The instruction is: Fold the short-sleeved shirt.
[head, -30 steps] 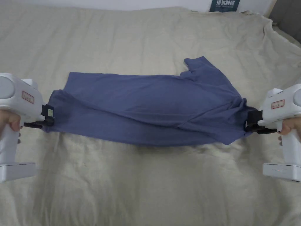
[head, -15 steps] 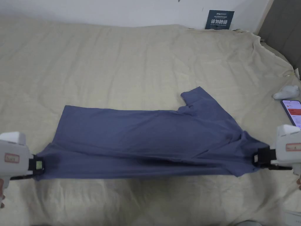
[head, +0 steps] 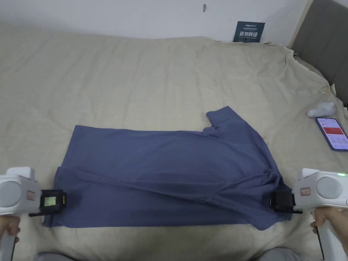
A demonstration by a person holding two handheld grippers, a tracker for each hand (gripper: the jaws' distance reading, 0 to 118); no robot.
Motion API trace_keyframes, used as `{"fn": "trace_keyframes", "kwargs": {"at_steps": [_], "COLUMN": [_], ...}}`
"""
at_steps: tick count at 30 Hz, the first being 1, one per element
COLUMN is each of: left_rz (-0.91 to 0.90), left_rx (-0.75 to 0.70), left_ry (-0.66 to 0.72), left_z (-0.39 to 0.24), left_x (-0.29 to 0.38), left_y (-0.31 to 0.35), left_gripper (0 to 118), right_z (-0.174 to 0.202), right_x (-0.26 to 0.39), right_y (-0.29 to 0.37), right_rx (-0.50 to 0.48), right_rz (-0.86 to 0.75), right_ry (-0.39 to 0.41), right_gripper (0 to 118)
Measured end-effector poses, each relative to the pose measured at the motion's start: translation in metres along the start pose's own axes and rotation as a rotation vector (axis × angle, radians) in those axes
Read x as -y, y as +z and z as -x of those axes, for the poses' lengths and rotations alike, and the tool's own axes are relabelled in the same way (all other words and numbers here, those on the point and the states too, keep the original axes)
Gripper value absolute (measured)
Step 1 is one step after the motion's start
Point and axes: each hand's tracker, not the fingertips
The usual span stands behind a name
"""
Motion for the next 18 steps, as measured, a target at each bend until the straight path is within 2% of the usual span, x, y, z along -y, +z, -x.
{"fn": "trace_keyframes", "kwargs": {"at_steps": [5, 11, 14, 17, 18], "left_rz": [-0.205, -0.548, -0.736, -0.795, -0.814], "left_rx": [0.078, 0.149, 0.129, 0.138, 0.146], "left_ry": [0.120, 0.138, 0.099, 0.086, 0.077], "left_z": [0.009, -0.018, -0.034, -0.049, -0.053], "left_x": [-0.049, -0.073, -0.063, -0.049, -0.044], "left_y": [0.059, 0.118, 0.123, 0.123, 0.122], "left_gripper": [118, 118, 116, 113, 104], "right_z": [-0.006, 0.015, 0.027, 0.037, 0.041], "right_x": [-0.032, -0.037, -0.024, -0.011, -0.006], "right_y": [0.074, 0.154, 0.166, 0.163, 0.161], "right_rx": [0.007, -0.044, -0.083, -0.106, -0.104], "right_rz": [-0.250, -0.680, -0.849, -0.933, -0.941], "right_ry": [-0.017, 0.005, -0.012, -0.020, -0.021], "right_gripper": [111, 111, 111, 111, 111]}}
